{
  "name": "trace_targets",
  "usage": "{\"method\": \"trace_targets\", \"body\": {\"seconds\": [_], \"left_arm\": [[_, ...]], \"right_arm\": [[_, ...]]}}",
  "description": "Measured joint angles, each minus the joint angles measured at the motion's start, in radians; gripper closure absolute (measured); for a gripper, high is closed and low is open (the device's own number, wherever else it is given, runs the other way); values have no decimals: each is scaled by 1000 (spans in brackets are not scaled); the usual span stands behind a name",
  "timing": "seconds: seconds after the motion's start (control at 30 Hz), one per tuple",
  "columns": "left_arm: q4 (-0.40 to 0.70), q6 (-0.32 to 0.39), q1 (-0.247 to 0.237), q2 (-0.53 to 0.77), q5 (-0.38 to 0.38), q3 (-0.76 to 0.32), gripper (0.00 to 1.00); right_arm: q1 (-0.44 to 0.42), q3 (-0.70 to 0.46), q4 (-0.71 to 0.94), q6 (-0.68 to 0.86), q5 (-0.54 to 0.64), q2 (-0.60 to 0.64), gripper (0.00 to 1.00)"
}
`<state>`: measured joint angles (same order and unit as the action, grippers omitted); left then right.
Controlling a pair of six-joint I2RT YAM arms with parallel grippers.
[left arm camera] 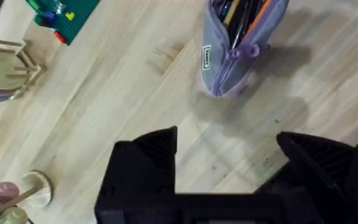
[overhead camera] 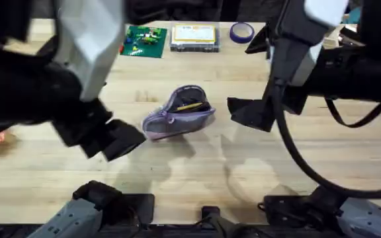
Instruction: Unzip the bag, pick up the pens from the table one at a time and place them inside, then zip the bag closed.
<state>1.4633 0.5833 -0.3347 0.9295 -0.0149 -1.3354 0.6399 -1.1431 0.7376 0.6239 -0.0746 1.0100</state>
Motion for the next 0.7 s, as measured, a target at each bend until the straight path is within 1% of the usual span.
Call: {"method": "trace_targets", "body": {"seconds": [0.13,0.27,0.37,0.43,0.5,0.7], "left_arm": [[36,59,67,-33,-20,0,8],[64,116,135,-34,-27,13,8],[54,143,184,-34,-28,47,8],[19,153,208,-34,-28,76,8],[-8,160,221,-31,-27,99,7],[-116,170,222,-24,-29,117,8]], "right_arm": [[0,0,0,0,0,0,3],[0,0,0,0,0,0,3],[0,0,-1,0,0,0,4],[0,0,0,0,0,0,4],[0,0,-1,1,0,0,3],[0,0,0,1,0,0,4]]}}
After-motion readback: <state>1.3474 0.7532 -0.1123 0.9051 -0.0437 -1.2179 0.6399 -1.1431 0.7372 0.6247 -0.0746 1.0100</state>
